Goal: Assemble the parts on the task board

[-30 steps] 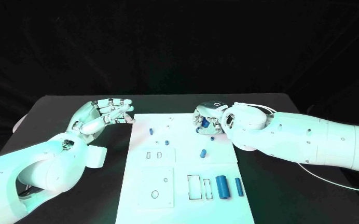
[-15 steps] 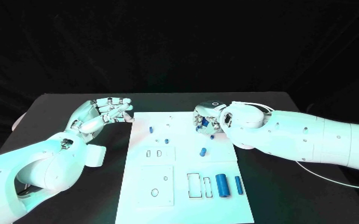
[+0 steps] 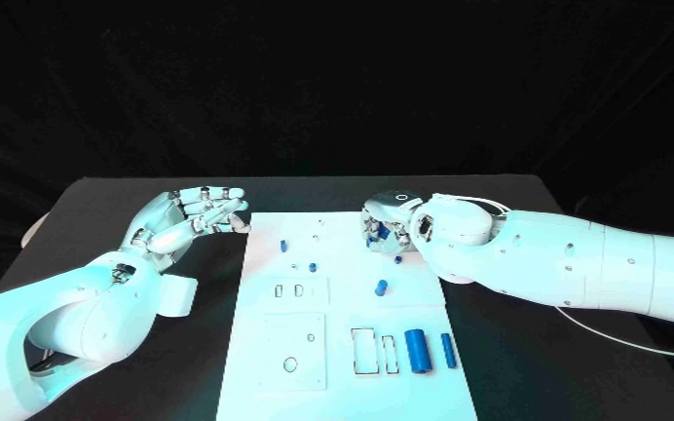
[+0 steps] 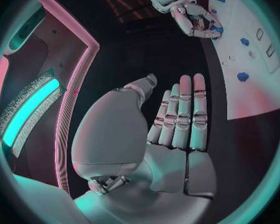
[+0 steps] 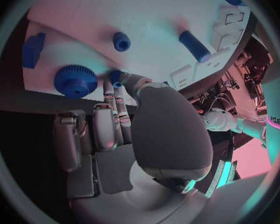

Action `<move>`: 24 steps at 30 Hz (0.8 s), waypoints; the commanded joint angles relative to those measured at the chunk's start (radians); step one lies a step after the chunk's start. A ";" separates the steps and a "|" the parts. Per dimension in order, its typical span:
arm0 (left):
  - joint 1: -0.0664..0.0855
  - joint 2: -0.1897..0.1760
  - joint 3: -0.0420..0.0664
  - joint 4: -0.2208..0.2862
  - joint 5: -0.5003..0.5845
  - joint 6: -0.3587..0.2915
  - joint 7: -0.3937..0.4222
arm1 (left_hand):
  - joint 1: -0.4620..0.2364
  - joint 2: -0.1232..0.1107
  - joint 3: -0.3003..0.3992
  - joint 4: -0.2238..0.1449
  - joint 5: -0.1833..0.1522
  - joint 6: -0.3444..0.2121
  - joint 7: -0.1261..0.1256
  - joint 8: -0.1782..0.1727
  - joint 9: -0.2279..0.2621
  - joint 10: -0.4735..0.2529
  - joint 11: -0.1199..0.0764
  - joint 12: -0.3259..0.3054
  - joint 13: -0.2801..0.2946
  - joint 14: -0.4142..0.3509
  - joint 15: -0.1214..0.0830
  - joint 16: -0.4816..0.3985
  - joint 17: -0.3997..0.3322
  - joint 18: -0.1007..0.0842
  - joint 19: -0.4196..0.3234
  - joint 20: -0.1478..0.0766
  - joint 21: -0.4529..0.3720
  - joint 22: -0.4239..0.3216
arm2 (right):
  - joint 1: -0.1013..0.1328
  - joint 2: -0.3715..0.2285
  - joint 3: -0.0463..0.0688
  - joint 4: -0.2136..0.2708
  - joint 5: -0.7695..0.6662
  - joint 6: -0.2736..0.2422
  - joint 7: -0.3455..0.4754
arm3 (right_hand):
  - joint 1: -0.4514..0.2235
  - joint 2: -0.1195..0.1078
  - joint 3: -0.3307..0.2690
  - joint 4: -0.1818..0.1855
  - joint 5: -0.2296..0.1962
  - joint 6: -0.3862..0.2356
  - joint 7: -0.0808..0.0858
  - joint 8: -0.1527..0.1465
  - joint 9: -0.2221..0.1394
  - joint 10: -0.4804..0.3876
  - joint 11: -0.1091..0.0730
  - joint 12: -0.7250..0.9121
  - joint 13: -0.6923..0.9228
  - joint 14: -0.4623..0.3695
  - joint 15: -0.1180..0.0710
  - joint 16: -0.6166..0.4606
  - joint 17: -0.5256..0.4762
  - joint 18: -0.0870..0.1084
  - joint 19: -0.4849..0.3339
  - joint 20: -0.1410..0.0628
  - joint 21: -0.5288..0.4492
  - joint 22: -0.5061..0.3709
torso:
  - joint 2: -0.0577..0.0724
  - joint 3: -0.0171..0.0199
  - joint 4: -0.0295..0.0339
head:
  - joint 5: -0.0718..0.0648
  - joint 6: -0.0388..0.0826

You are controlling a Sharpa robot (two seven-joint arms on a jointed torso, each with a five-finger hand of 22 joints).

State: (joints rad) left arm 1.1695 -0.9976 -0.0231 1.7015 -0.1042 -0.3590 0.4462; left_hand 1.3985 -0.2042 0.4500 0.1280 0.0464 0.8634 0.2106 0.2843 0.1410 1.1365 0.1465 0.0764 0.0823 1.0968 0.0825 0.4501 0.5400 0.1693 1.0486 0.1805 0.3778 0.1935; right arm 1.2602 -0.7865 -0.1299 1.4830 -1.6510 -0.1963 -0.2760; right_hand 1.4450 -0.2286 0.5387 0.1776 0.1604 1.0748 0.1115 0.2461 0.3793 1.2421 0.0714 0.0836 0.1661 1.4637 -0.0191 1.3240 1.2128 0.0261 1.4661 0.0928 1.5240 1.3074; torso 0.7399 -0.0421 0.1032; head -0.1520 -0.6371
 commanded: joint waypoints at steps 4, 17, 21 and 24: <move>0.001 0.001 0.001 0.001 -0.005 -0.002 -0.011 | 0.005 0.005 0.007 -0.003 0.004 0.000 0.009 -0.007 0.001 -0.004 0.003 -0.005 -0.001 -0.006 0.000 0.006 0.004 0.009 -0.006 -0.002 0.006 0.004 | -0.003 0.004 -0.001 0.007 -0.033 -0.074 -0.031 | 0.019 0.022 0.027 -0.032 0.017 0.016 0.001 0.017 0.022 0.047 -0.025 0.002 0.018 0.050 -0.010 0.007 -0.005 -0.012 0.073 -0.014 0.011 0.211 | 0.001 -0.0015 0.0026 | 0.002 0.005; 0.001 0.004 0.001 0.000 -0.004 -0.016 -0.019 | 0.010 0.006 0.020 -0.013 0.004 -0.002 0.010 -0.011 0.000 -0.006 0.004 -0.007 -0.002 -0.005 -0.001 0.012 0.011 0.009 -0.008 -0.004 0.019 0.012 | 0.004 0.018 0.002 0.041 -0.044 -0.158 -0.055 | 0.013 0.017 0.042 -0.054 0.047 0.013 0.006 0.022 0.037 0.055 -0.024 -0.004 0.021 0.049 -0.010 0.008 -0.011 -0.015 0.079 -0.015 0.018 0.222 | -0.006 -0.0032 0.0046 | 0.008 0.009; 0.001 0.006 0.001 0.003 -0.003 -0.020 -0.016 | 0.010 0.005 0.023 -0.015 0.004 -0.003 0.010 -0.012 0.000 -0.009 0.004 -0.009 -0.003 -0.006 0.000 0.013 0.013 0.009 -0.010 -0.004 0.022 0.014 | 0.005 0.041 0.002 0.033 -0.057 -0.186 -0.079 | 0.011 0.015 0.044 -0.057 0.051 0.011 0.007 0.021 0.038 0.055 -0.023 -0.005 0.022 0.048 -0.009 0.007 -0.013 -0.015 0.080 -0.014 0.019 0.223 | -0.003 -0.0036 0.0068 | 0.011 0.010; 0.001 0.007 0.001 0.005 -0.002 -0.024 -0.014 | 0.009 0.004 0.025 -0.017 0.004 -0.005 0.010 -0.014 -0.001 -0.012 0.005 -0.010 -0.004 -0.008 0.000 0.013 0.014 0.008 -0.012 -0.004 0.025 0.016 | 0.006 0.058 0.002 0.024 -0.062 -0.198 -0.092 | 0.011 0.014 0.044 -0.058 0.051 0.011 0.007 0.021 0.039 0.055 -0.023 -0.005 0.022 0.048 -0.009 0.007 -0.013 -0.016 0.081 -0.014 0.020 0.224 | -0.001 -0.0042 0.0090 | 0.012 0.011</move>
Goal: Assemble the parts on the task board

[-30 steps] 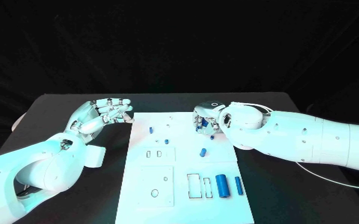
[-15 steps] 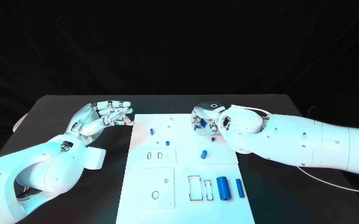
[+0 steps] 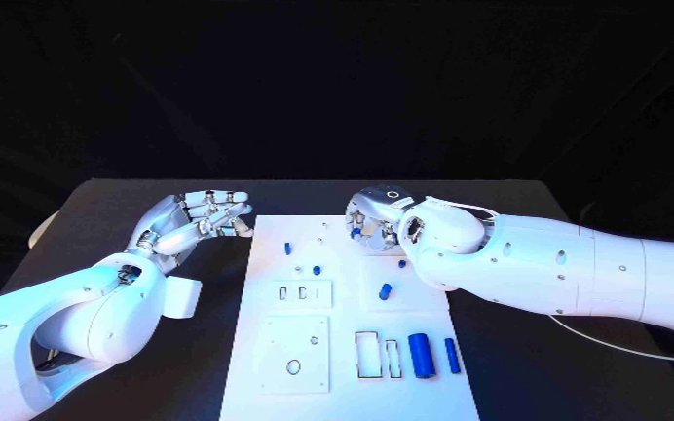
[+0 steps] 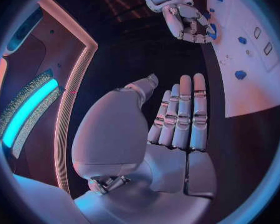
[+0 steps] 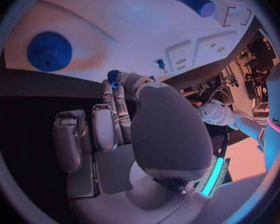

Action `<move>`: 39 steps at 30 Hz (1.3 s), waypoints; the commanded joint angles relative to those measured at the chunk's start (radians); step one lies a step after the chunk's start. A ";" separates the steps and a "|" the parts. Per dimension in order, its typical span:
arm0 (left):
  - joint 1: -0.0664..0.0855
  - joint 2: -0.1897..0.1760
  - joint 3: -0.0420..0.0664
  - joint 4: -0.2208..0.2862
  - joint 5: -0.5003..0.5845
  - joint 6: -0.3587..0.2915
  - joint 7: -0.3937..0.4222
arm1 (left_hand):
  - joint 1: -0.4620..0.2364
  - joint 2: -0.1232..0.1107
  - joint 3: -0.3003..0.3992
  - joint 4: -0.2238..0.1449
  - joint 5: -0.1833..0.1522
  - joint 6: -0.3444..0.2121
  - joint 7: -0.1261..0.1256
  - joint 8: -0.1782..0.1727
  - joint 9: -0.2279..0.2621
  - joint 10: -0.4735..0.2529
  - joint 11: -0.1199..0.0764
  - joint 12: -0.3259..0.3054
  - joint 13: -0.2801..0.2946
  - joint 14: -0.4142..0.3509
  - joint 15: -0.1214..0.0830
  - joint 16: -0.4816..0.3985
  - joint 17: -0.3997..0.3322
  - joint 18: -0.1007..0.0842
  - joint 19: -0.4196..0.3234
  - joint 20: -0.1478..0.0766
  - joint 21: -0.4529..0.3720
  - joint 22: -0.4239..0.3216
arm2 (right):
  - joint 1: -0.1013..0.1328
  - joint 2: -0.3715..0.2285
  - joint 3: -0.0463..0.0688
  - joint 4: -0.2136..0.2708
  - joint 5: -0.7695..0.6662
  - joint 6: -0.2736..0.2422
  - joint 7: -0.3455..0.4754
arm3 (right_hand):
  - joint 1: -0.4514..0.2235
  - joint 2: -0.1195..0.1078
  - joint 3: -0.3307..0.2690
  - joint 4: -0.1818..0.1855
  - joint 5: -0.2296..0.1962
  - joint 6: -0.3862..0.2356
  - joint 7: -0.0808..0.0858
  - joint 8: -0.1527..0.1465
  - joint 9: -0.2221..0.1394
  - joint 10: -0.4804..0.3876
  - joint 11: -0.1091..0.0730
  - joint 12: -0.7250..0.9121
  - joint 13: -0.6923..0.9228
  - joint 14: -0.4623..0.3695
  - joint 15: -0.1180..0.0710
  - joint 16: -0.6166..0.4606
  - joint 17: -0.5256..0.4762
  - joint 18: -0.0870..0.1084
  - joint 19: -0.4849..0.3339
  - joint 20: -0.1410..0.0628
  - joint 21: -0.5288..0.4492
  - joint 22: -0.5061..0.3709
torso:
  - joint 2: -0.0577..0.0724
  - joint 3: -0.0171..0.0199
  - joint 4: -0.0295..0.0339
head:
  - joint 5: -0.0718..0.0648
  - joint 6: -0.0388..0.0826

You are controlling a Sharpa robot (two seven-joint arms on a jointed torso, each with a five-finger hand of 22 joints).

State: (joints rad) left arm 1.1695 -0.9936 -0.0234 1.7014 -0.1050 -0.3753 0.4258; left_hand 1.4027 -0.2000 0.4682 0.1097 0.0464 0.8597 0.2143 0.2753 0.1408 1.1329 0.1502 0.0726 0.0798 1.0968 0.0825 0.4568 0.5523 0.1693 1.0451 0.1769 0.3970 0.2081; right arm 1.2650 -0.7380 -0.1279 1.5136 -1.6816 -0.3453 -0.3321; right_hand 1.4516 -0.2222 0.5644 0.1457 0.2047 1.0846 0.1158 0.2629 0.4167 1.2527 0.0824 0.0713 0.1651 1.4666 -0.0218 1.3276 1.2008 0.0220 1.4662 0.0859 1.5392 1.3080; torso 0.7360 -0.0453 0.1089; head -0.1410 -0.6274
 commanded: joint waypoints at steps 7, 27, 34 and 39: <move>0.001 0.005 0.001 0.011 0.002 -0.012 0.013 | 0.003 -0.001 0.012 -0.004 0.004 -0.006 0.008 -0.009 -0.001 -0.017 0.003 -0.008 -0.003 -0.008 0.001 0.009 0.005 0.008 -0.013 -0.001 0.013 0.007 | 0.005 0.061 0.001 -0.045 -0.037 -0.065 -0.042 | 0.004 0.006 0.020 -0.029 0.008 0.000 0.004 0.004 0.002 0.045 -0.034 0.006 0.023 0.045 -0.006 0.003 -0.003 -0.012 0.082 -0.007 0.006 0.226 | 0.006 -0.0049 0.0141 | -0.003 -0.007; 0.002 0.010 0.001 0.029 0.007 -0.011 0.016 | 0.001 -0.001 0.017 -0.010 0.004 -0.010 0.008 -0.012 -0.002 -0.027 0.004 -0.009 -0.006 -0.007 0.001 0.013 0.010 0.007 -0.017 -0.002 0.023 0.014 | 0.005 0.147 0.000 -0.132 -0.072 -0.074 -0.068 | 0.000 0.002 0.021 -0.032 0.008 -0.002 0.005 0.003 0.004 0.045 -0.033 0.005 0.024 0.044 -0.006 0.000 -0.009 -0.013 0.083 -0.007 0.007 0.227 | 0.017 -0.0149 0.0388 | -0.020 -0.017; 0.002 0.007 0.001 0.032 0.007 -0.010 0.014 | 0.001 -0.001 0.017 -0.010 0.004 -0.010 0.008 -0.012 -0.002 -0.027 0.004 -0.009 -0.006 -0.007 0.001 0.013 0.010 0.007 -0.017 -0.002 0.023 0.014 | 0.004 0.156 -0.001 -0.145 -0.087 -0.052 -0.080 | -0.003 0.000 0.021 -0.034 0.008 -0.002 0.005 0.003 0.005 0.044 -0.032 0.004 0.024 0.044 -0.005 0.000 -0.009 -0.013 0.083 -0.006 0.007 0.228 | 0.017 -0.0154 0.0370 | -0.017 -0.020; 0.002 0.006 0.002 0.033 0.007 -0.010 0.013 | 0.001 -0.001 0.017 -0.010 0.004 -0.010 0.008 -0.012 -0.002 -0.027 0.004 -0.009 -0.006 -0.007 0.001 0.013 0.010 0.007 -0.017 -0.002 0.023 0.014 | 0.004 0.158 -0.002 -0.150 -0.095 -0.038 -0.084 | -0.003 0.000 0.021 -0.034 0.007 -0.002 0.005 0.003 0.005 0.044 -0.032 0.004 0.024 0.044 -0.005 0.000 -0.009 -0.013 0.083 -0.006 0.008 0.228 | 0.017 -0.0150 0.0359 | -0.016 -0.021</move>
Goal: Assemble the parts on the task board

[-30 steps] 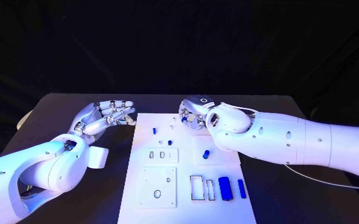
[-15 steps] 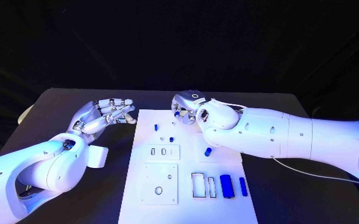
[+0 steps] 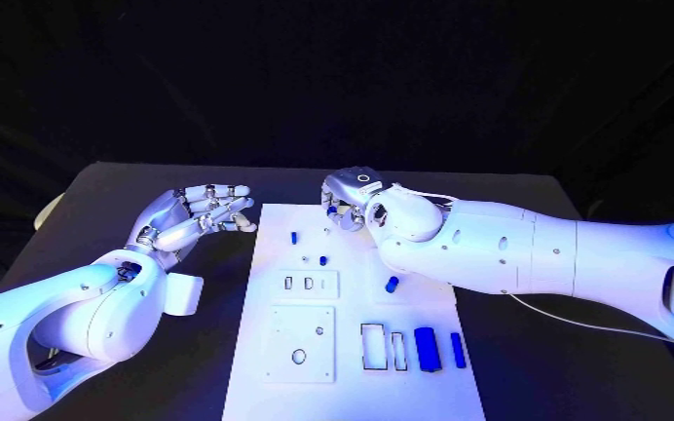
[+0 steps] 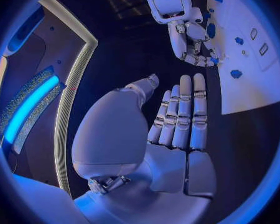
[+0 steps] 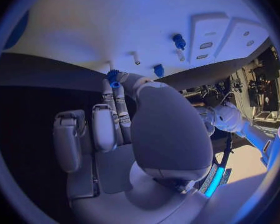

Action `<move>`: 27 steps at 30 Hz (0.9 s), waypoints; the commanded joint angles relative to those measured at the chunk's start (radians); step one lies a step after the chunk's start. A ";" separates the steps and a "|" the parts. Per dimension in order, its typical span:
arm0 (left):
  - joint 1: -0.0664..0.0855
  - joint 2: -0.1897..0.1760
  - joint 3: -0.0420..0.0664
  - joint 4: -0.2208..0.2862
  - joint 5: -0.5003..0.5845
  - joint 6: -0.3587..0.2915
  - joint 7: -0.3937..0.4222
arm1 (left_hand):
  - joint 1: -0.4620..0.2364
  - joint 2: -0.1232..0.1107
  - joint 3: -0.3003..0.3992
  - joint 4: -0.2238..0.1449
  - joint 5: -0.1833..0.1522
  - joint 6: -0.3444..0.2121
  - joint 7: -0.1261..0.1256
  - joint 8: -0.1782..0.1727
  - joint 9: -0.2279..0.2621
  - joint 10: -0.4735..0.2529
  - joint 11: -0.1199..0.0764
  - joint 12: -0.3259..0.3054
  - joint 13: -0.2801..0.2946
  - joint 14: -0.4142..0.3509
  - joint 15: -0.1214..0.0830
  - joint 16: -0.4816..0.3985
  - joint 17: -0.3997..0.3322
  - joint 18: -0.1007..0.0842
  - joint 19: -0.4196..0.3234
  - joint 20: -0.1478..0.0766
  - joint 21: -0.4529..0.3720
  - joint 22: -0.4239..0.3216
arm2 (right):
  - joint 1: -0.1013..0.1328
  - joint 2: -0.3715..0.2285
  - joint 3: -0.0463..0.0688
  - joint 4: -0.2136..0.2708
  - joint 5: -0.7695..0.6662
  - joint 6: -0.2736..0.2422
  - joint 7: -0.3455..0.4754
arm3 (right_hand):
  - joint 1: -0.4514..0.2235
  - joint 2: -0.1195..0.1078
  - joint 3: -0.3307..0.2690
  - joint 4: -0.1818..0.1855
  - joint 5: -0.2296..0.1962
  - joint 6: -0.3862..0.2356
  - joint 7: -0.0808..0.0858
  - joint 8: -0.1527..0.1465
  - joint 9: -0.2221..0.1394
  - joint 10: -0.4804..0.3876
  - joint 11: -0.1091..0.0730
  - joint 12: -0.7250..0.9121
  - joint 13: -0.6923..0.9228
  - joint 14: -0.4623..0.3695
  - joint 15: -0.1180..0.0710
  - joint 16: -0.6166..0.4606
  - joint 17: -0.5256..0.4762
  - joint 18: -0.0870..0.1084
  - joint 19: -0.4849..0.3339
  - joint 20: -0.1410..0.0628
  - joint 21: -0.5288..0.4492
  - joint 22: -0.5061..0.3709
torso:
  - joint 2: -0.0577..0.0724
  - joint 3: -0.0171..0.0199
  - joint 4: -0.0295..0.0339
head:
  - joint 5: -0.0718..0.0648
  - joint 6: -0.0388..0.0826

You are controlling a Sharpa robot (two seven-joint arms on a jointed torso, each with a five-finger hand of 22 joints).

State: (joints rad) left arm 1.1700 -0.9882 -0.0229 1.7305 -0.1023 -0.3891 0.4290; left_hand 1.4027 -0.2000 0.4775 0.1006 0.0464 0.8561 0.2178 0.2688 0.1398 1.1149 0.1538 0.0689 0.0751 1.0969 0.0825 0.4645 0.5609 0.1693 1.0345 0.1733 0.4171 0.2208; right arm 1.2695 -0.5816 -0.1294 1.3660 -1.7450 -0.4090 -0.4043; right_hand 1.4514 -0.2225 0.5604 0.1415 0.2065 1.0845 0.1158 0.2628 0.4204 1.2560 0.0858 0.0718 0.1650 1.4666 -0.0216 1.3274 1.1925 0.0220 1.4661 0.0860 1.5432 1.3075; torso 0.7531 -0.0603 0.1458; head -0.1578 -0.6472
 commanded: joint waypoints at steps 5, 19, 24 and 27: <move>0.002 0.001 0.001 0.003 0.004 0.004 0.009 | 0.001 -0.001 0.008 -0.001 0.004 -0.007 0.005 -0.006 -0.001 -0.010 0.001 -0.005 -0.001 -0.006 0.001 0.006 0.002 0.007 -0.007 0.002 0.005 0.002 | 0.000 0.003 -0.001 -0.005 -0.044 0.040 -0.015 | -0.004 0.000 0.025 -0.030 0.005 -0.002 0.005 0.003 0.002 0.041 -0.036 0.003 0.025 0.044 -0.005 0.001 -0.001 -0.013 0.083 -0.006 0.003 0.228 | 0.000 -0.0002 -0.0014 | 0.003 -0.002; 0.002 0.002 0.001 0.002 0.005 0.009 0.007 | 0.001 -0.001 0.008 -0.001 0.004 -0.007 0.005 -0.006 -0.001 -0.010 0.001 -0.005 -0.001 -0.006 0.001 0.006 0.002 0.007 -0.007 0.002 0.005 0.002 | -0.001 0.008 -0.001 -0.015 -0.039 0.063 -0.026 | -0.009 -0.004 0.025 -0.032 0.001 -0.003 0.005 0.002 0.003 0.040 -0.035 0.001 0.025 0.043 -0.005 -0.001 -0.005 -0.013 0.083 -0.006 0.004 0.229 | 0.000 -0.0018 0.0014 | 0.005 -0.007; 0.002 0.002 0.001 0.002 0.005 0.010 0.007 | 0.000 0.000 0.009 -0.003 0.004 -0.007 0.005 -0.007 -0.001 -0.012 0.001 -0.005 -0.001 -0.006 0.001 0.007 0.003 0.007 -0.008 0.002 0.007 0.004 | -0.002 0.013 -0.002 -0.022 -0.037 0.065 -0.024 | -0.012 -0.005 0.025 -0.032 0.000 -0.004 0.005 0.001 0.004 0.040 -0.035 0.000 0.025 0.042 -0.004 -0.002 -0.007 -0.013 0.083 -0.005 0.004 0.229 | 0.001 -0.0026 0.0000 | 0.006 -0.007; 0.002 0.001 0.001 0.003 0.005 0.014 0.005 | 0.000 0.000 0.009 -0.003 0.004 -0.008 0.005 -0.007 -0.001 -0.012 0.001 -0.005 -0.002 -0.006 0.001 0.008 0.004 0.007 -0.008 0.002 0.008 0.004 | -0.003 0.016 -0.003 -0.027 -0.035 0.067 -0.022 | -0.015 -0.006 0.025 -0.032 -0.002 -0.005 0.005 0.000 0.004 0.039 -0.035 -0.001 0.026 0.042 -0.004 -0.002 -0.007 -0.013 0.084 -0.005 0.005 0.231 | 0.001 -0.0031 -0.0001 | 0.006 -0.006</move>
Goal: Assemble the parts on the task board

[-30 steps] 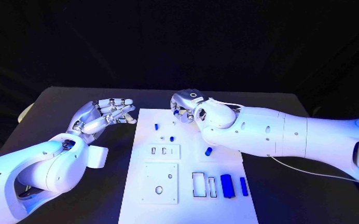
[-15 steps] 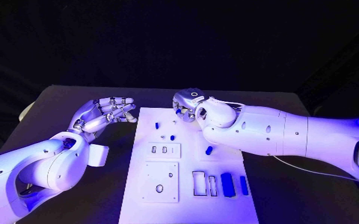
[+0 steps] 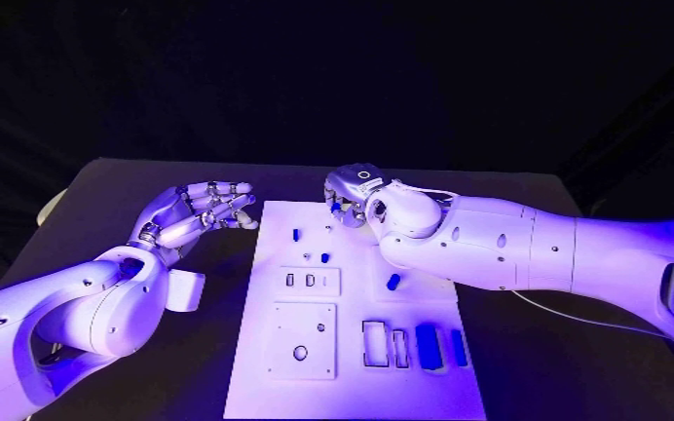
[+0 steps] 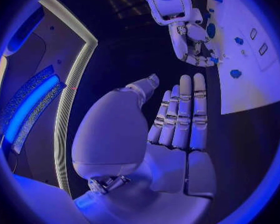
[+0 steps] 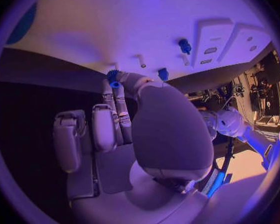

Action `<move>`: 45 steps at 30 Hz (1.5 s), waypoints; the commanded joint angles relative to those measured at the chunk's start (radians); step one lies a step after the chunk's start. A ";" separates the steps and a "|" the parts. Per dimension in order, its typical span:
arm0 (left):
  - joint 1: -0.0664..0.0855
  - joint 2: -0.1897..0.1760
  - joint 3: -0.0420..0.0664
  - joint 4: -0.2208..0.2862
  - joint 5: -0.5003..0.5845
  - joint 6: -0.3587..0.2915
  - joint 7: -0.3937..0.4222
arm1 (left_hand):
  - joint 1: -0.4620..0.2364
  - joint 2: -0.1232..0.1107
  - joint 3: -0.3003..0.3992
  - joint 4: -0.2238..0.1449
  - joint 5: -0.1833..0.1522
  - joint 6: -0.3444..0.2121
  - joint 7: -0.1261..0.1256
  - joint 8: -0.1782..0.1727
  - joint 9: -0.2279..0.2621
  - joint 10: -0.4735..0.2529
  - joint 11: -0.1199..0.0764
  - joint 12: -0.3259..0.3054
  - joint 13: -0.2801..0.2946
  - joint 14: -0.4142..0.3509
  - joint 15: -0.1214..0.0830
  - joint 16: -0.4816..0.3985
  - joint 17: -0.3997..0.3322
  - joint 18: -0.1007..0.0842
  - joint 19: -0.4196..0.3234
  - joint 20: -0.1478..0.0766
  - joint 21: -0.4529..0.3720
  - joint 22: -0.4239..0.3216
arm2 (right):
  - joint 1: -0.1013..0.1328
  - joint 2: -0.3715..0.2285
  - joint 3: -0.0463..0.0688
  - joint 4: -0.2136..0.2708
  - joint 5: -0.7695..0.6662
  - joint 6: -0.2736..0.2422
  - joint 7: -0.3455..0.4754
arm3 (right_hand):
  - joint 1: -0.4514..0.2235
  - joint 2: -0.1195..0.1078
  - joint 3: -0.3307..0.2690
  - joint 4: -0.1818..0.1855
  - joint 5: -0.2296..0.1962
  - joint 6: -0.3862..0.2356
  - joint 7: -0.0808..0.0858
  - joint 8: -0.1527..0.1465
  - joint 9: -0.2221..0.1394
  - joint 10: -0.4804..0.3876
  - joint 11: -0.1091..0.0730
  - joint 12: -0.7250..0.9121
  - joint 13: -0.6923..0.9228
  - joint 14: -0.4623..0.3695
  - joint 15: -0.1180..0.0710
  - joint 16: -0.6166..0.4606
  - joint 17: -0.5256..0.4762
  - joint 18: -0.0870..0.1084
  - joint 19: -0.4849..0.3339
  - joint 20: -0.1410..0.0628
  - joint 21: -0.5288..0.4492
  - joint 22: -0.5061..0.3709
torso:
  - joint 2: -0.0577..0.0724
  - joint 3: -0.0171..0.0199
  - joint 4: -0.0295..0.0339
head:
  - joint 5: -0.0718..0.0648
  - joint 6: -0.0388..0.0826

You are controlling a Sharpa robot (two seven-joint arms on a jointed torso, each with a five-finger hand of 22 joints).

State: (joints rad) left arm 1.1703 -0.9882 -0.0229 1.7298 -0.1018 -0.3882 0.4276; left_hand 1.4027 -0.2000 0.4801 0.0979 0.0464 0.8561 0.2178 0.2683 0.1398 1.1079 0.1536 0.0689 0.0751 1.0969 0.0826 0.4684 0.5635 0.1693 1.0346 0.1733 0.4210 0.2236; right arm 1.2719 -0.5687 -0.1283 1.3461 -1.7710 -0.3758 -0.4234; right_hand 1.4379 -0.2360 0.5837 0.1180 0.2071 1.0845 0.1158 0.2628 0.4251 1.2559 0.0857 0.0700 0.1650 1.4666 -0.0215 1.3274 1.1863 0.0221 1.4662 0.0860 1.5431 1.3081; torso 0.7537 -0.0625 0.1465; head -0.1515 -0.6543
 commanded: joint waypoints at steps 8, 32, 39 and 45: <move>0.002 -0.003 0.001 0.004 0.004 0.018 0.002 | -0.003 0.001 0.009 -0.004 0.004 -0.009 0.006 -0.008 -0.001 -0.008 0.001 -0.003 -0.002 0.000 0.000 0.010 0.006 0.008 -0.009 0.001 0.015 0.008 | -0.006 0.006 -0.005 -0.011 0.000 0.042 0.005 | -0.009 0.004 0.002 -0.008 -0.006 -0.008 0.005 -0.002 0.000 0.037 -0.034 -0.001 0.026 0.041 -0.004 -0.004 -0.006 -0.012 0.081 -0.005 0.002 0.226 | 0.001 -0.0010 0.0015 | 0.000 -0.002; 0.002 -0.008 0.001 -0.008 0.004 0.018 -0.001 | -0.004 0.001 0.009 -0.005 0.004 -0.009 0.006 -0.008 -0.001 -0.008 0.001 -0.003 -0.002 0.000 0.000 0.012 0.007 0.008 -0.009 0.001 0.017 0.010 | -0.008 -0.005 -0.005 0.008 0.007 0.018 0.008 | -0.015 0.002 0.002 -0.007 -0.009 -0.008 0.004 -0.003 0.002 0.037 -0.034 -0.002 0.026 0.041 -0.003 -0.002 -0.004 -0.013 0.083 -0.004 0.004 0.229 | 0.002 -0.0011 0.0007 | 0.000 -0.008; 0.002 -0.008 0.001 -0.011 0.004 0.016 0.000 | -0.004 0.002 0.011 -0.007 0.004 -0.008 0.006 -0.008 -0.001 -0.008 0.001 -0.002 -0.002 0.000 0.000 0.013 0.009 0.008 -0.011 0.000 0.021 0.012 | -0.009 -0.008 -0.005 0.013 0.005 0.005 0.005 | -0.015 0.002 0.002 -0.007 -0.009 -0.008 0.004 -0.003 0.002 0.037 -0.034 -0.002 0.026 0.041 -0.003 -0.002 -0.004 -0.013 0.083 -0.004 0.004 0.229 | 0.001 -0.0019 0.0008 | 0.002 -0.009; 0.002 -0.008 0.001 -0.012 0.004 0.017 -0.002 | -0.004 0.002 0.011 -0.007 0.004 -0.008 0.006 -0.008 -0.001 -0.008 0.001 -0.002 -0.002 0.000 0.000 0.013 0.009 0.008 -0.011 0.000 0.021 0.012 | -0.009 -0.011 -0.005 0.016 0.004 -0.002 -0.001 | -0.015 0.002 0.002 -0.007 -0.009 -0.008 0.004 -0.003 0.002 0.037 -0.034 -0.002 0.026 0.041 -0.003 -0.002 -0.004 -0.013 0.083 -0.004 0.004 0.229 | 0.001 -0.0022 0.0015 | -0.001 -0.007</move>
State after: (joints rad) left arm 1.1705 -0.9974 -0.0227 1.7165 -0.1014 -0.3857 0.4217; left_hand 1.4027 -0.2000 0.4872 0.0908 0.0464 0.8561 0.2177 0.2647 0.1398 1.1080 0.1536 0.0690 0.0744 1.0969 0.0825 0.4751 0.5715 0.1692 1.0310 0.1769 0.4397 0.2349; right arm 1.2655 -0.5769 -0.1317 1.3603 -1.7666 -0.3864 -0.4216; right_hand 1.4185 -0.2447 0.5874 0.1143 0.1969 1.0811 0.1190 0.2626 0.4255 1.2559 0.0858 0.0655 0.1657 1.4666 -0.0216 1.3274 1.1819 0.0222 1.4661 0.0861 1.5430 1.3075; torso 0.7548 -0.0642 0.1476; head -0.1507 -0.6628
